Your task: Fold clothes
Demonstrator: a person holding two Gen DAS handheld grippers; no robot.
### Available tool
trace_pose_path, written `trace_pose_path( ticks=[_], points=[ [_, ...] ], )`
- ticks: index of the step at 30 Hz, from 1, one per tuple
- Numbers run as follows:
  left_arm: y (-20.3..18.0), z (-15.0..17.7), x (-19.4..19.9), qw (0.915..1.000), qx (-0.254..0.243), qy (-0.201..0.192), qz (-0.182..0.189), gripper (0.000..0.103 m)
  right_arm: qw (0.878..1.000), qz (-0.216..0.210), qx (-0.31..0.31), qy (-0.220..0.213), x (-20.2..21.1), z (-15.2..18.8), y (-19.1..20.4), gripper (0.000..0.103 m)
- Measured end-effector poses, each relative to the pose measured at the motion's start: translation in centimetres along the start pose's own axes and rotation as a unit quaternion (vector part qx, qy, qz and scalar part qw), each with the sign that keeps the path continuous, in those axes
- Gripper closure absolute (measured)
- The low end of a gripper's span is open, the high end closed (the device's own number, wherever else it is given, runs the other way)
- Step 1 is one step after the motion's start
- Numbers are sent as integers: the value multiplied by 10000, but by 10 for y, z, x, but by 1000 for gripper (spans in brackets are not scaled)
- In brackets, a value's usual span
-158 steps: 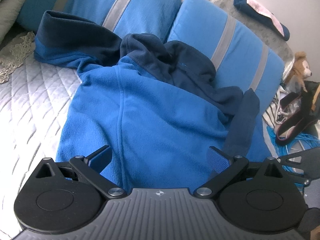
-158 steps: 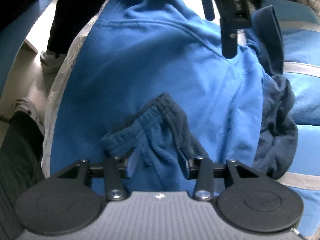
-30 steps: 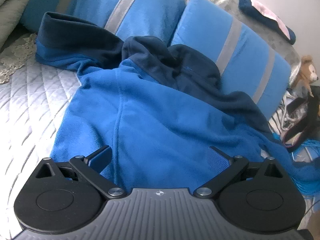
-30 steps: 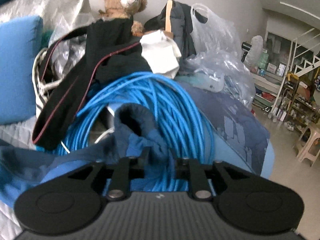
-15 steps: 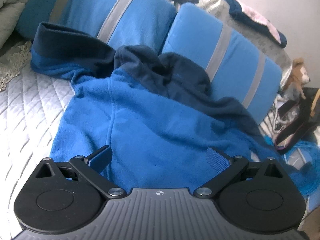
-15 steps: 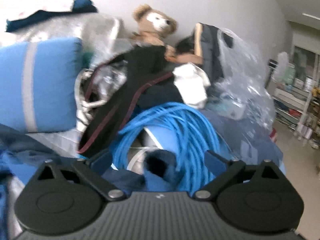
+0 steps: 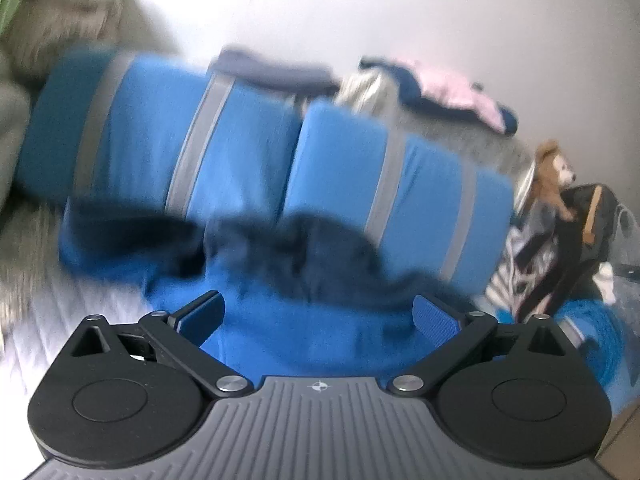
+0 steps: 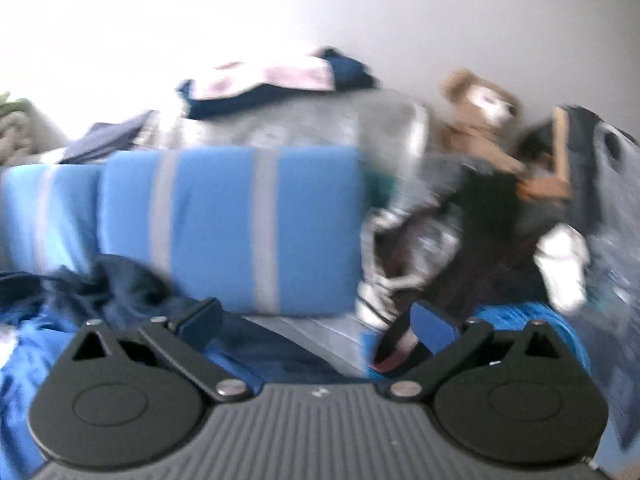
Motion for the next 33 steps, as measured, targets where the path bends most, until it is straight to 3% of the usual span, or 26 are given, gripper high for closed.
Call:
trace_pose_path(
  ticks=[2, 5, 9, 13, 22, 27, 33],
  points=[
    [-4, -15, -8, 9997, -73, -164, -156, 0, 9996, -106, 263, 56, -20, -2, 22, 0],
    [-5, -20, -40, 9998, -14, -192, -39, 0, 9963, -176, 791, 268, -62, 9, 48, 0],
    [-6, -4, -68, 9990, -91, -395, -188, 0, 9895, -343, 1297, 539, -121, 34, 69, 0],
    [0, 15, -85, 9964, -232, -554, -591, 0, 9815, -556, 1661, 775, -174, 54, 91, 1],
    [11, 34, -132, 9977, -530, -47, -419, 0, 9537, -1023, 2605, 1106, -281, 63, 162, 5],
    [14, 43, -145, 9980, -567, 93, -269, 0, 9486, -719, 2790, 1306, -339, 71, 171, 8],
    [18, 43, -156, 9987, -455, 187, -156, 0, 9350, -781, 3156, 1416, -351, 93, 167, 8]
  ],
)
Point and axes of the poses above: each gripper's, at about its wrist camera, not at the fingertips, and x roughly against the way its jaws point, y to its left, z to its underside, the point moved 2 cm from there along -x, roughly the way its jaws point, and after that the axes turned 15 degrees about -x, right-handed, at the moved point
